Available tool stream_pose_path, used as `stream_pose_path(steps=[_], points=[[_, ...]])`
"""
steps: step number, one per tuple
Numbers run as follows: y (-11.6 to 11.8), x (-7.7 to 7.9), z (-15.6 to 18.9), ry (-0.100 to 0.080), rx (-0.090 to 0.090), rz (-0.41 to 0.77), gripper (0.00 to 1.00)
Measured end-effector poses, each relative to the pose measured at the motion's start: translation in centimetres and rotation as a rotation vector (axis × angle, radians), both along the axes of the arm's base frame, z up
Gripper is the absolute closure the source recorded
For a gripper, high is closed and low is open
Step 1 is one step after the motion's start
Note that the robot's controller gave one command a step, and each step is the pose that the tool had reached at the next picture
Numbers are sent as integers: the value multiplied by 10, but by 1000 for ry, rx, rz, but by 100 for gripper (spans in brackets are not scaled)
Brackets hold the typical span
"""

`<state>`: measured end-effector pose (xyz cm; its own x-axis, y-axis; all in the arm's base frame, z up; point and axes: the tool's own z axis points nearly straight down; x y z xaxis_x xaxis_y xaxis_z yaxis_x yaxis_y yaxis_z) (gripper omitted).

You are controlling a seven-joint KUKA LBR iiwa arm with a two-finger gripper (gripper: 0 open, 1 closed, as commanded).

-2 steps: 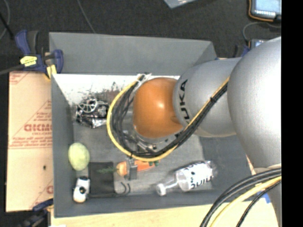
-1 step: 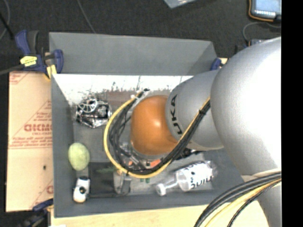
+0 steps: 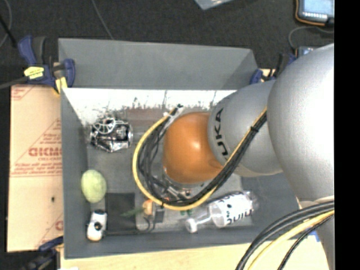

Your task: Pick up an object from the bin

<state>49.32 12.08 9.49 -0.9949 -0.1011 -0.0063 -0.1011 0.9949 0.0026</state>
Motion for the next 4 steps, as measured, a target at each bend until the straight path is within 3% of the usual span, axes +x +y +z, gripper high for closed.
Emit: stream_pose_path(steps=[1,2,3,4], points=[[0,0,0,0,0,0,100],[-7,-3,32,10,-3,4,100],[0,4,94,2,-2,26,100],[2,1,133,-4,0,26,100]])
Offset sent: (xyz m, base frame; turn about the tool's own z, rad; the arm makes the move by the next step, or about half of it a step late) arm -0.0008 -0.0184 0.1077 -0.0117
